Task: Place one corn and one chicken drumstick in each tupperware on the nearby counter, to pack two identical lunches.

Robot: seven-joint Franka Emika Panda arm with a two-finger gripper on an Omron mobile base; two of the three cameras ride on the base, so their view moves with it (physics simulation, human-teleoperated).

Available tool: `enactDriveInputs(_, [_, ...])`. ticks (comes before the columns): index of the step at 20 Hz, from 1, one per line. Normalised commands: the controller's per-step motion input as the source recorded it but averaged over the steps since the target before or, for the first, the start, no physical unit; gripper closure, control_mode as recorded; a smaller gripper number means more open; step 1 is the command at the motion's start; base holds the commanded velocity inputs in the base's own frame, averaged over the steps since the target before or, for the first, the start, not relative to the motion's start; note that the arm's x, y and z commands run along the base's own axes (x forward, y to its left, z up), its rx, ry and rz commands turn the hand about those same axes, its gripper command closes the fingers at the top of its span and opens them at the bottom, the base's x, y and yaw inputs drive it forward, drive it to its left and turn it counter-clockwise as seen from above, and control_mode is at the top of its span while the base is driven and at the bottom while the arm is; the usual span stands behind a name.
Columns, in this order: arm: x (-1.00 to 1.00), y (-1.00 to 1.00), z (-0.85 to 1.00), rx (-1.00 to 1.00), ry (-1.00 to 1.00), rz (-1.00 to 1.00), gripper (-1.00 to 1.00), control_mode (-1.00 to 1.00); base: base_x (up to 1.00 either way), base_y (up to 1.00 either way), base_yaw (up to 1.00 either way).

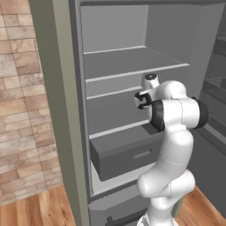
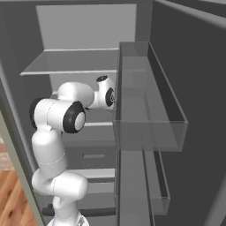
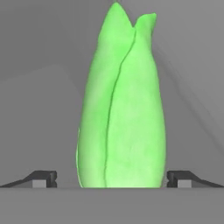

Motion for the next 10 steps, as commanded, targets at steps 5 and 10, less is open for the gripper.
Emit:
enactDriveInputs(5, [0.23, 0.00, -0.20, 0.00, 0.00, -0.12, -1.00, -1.00, 0.00, 0.00, 0.00])
enactDriveInputs(10, [0.60, -0.19, -0.54, 0.00, 0.00, -0.08, -1.00, -1.00, 0.00, 0.00, 0.00])
